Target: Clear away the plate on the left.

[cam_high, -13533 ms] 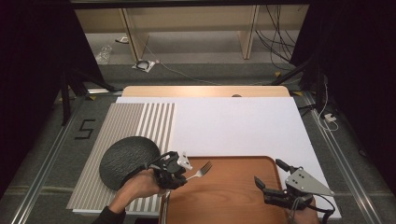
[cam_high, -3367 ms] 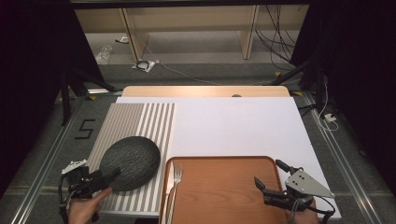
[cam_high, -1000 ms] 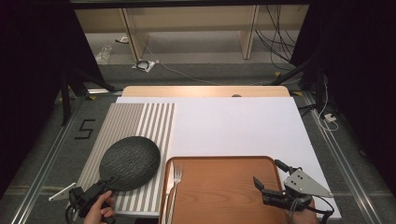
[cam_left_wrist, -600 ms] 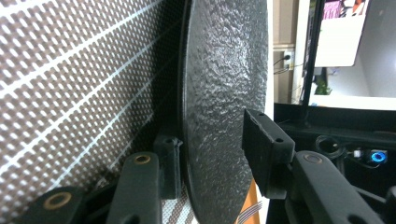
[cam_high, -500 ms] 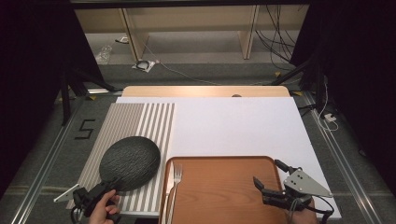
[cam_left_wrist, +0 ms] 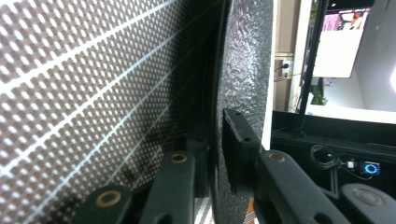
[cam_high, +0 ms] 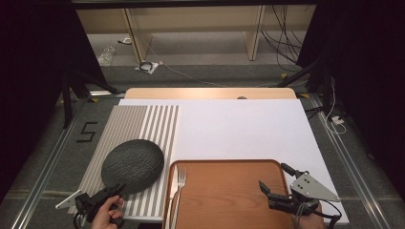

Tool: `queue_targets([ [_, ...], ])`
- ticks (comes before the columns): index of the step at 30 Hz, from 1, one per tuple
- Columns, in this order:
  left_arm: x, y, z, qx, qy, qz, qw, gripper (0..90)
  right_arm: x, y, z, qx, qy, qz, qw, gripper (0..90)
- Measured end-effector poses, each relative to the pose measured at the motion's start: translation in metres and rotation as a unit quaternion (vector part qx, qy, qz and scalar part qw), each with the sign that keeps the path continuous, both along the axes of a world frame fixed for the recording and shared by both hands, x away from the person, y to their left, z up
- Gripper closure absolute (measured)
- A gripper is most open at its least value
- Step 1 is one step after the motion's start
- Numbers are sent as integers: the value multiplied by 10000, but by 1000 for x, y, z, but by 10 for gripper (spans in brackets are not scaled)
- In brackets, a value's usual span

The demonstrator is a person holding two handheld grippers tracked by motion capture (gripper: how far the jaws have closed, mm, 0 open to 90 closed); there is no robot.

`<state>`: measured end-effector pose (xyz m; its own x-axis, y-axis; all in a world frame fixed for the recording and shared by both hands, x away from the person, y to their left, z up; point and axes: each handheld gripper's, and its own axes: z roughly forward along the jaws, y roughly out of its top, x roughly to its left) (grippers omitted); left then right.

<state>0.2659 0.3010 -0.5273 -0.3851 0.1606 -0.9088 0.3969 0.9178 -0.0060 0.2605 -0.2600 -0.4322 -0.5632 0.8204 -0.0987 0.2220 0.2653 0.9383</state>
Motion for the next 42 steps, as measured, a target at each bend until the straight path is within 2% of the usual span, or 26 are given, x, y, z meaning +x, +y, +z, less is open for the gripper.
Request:
queue_targets([
  [6,-1,1,-1,-64,-136,39,9999,850,0,0,0,-3,-1,0,10000,129],
  [8,-1,0,1,7,-164,46,9999,850,0,0,0,1,-8,-4,10000,129],
  [16,-1,1,3,68,-177,5,9998,852,0,-1,0,-11,-7,1,10000,129],
  [21,-1,1,3,-13,-188,25,9998,849,0,-2,0,-20,-20,2,10000,130],
  [32,0,-1,7,114,-253,-164,9995,839,0,-2,0,-20,-16,-2,10000,130],
  [37,0,-2,9,107,-320,-216,9992,841,0,-2,0,-7,6,-10,10000,130],
  [42,-1,-2,9,-6,-352,-210,9992,841,0,-2,0,-11,-17,-6,10000,130],
])
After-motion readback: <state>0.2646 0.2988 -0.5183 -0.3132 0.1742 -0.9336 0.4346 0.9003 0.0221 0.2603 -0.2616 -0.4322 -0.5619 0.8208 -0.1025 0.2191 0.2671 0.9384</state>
